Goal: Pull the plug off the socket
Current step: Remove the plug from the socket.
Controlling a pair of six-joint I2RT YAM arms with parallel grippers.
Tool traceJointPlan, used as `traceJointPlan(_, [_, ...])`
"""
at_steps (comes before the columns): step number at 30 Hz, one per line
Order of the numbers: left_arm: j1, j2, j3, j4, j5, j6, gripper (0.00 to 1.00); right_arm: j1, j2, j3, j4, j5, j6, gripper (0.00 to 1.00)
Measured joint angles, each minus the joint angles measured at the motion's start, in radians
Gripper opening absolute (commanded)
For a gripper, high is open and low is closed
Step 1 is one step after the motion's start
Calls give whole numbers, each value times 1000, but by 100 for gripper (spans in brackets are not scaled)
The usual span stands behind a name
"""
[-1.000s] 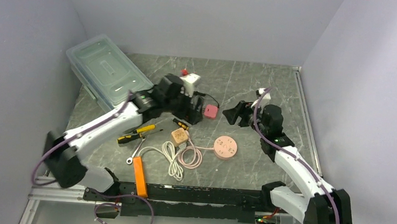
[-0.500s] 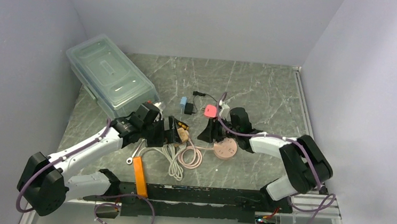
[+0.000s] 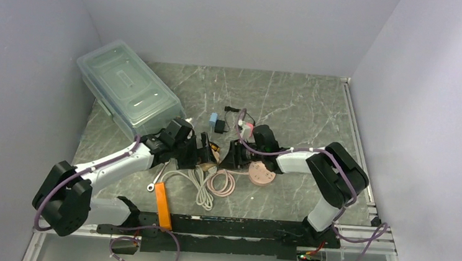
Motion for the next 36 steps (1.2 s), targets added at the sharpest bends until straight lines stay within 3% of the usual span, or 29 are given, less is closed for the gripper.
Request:
traceJointPlan(8, [0, 27, 0, 59, 3, 0, 100, 39, 48, 40, -2, 8, -2, 27])
traceJointPlan(15, [0, 39, 0, 82, 2, 2, 100, 40, 51, 41, -7, 23, -3, 0])
traceJointPlan(20, [4, 66, 1, 101, 19, 21, 100, 45, 11, 31, -21, 58, -4, 0])
traceJointPlan(24, [31, 128, 74, 76, 92, 81, 100, 56, -133, -13, -85, 183, -25, 0])
traceJointPlan(29, [86, 183, 282, -16, 185, 208, 100, 77, -328, -24, -172, 459, -76, 0])
traceJointPlan(36, [139, 288, 455, -26, 317, 322, 100, 122, -403, -86, -164, 833, -113, 0])
